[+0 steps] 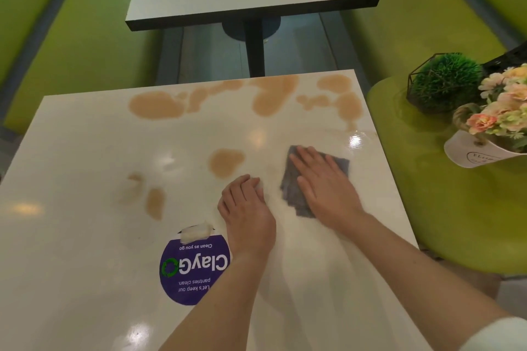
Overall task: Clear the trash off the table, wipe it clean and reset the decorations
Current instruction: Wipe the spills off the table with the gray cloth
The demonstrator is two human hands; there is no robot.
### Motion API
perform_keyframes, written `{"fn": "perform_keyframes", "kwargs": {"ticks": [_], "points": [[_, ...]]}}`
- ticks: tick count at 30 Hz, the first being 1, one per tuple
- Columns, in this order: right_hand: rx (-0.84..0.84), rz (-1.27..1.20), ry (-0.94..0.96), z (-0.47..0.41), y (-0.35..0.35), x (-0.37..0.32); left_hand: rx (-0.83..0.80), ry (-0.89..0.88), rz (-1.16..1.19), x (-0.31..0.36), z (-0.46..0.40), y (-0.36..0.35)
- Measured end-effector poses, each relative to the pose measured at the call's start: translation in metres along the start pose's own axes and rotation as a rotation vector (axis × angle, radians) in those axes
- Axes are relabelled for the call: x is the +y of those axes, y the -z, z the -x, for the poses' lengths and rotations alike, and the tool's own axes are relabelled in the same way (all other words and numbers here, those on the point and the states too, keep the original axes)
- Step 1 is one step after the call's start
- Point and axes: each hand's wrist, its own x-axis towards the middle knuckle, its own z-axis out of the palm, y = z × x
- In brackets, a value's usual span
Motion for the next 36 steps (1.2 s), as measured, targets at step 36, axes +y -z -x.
{"fn": "perform_keyframes", "kwargs": {"ticks": [36], "points": [[-0.047, -0.036, -0.056, 0.029, -0.024, -0.105, -0.360, 0.207, 0.338, -0.105, -0.015, 0.104]]}}
